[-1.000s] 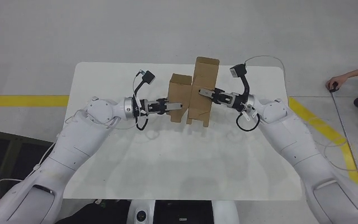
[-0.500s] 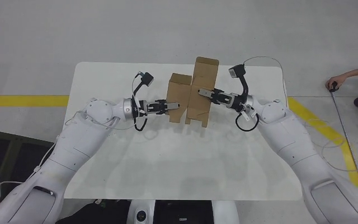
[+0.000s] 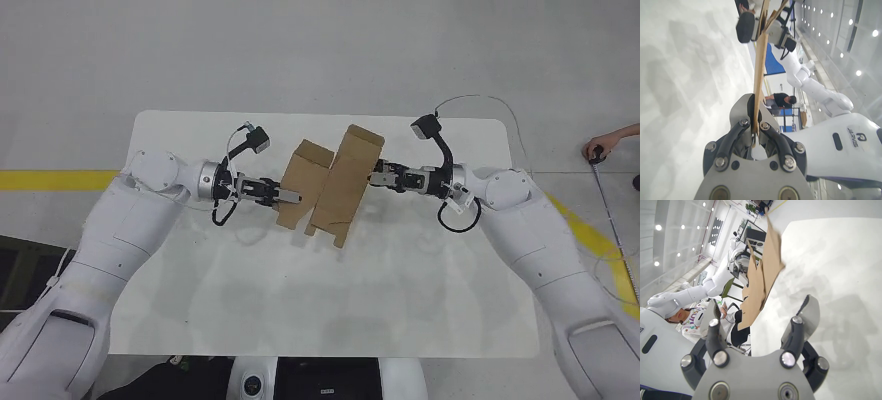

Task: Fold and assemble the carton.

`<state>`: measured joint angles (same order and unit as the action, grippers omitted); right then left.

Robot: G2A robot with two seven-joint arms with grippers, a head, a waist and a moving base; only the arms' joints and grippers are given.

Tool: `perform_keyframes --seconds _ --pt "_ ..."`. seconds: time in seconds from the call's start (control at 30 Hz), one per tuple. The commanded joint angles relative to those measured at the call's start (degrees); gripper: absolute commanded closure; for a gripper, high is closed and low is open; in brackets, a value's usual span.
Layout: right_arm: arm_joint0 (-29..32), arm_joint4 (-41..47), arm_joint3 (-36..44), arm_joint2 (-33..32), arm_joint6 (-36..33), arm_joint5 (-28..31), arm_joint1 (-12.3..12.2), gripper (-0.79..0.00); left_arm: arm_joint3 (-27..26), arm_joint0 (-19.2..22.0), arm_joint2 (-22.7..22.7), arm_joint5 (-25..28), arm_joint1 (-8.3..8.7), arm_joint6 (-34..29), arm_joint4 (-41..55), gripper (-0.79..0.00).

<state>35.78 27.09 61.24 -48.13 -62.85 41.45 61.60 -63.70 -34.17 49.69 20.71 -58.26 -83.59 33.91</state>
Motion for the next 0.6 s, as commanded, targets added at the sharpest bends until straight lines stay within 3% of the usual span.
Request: perform_keyframes --seconds 0.0,0.3,0.57 --pt "0.8 1.8 3.3 0.4 -2.2 -2.2 -1.1 -0.785 -1.8 0.8 -0.7 -3.0 -0.09 -3.0 2.3 0.000" --pt "4.9 8.3 9.9 -1.6 -5.3 -5.3 -5.2 -0.785 -8.6 0.3 -3.4 -4.4 1.21 -4.4 2.5 0.000" --pt "6.2 5.9 11.0 -4.0 -5.6 -5.6 -8.1 -0.785 -6.9 0.9 -5.3 -0.5 2.63 -0.5 -2.9 0.000"
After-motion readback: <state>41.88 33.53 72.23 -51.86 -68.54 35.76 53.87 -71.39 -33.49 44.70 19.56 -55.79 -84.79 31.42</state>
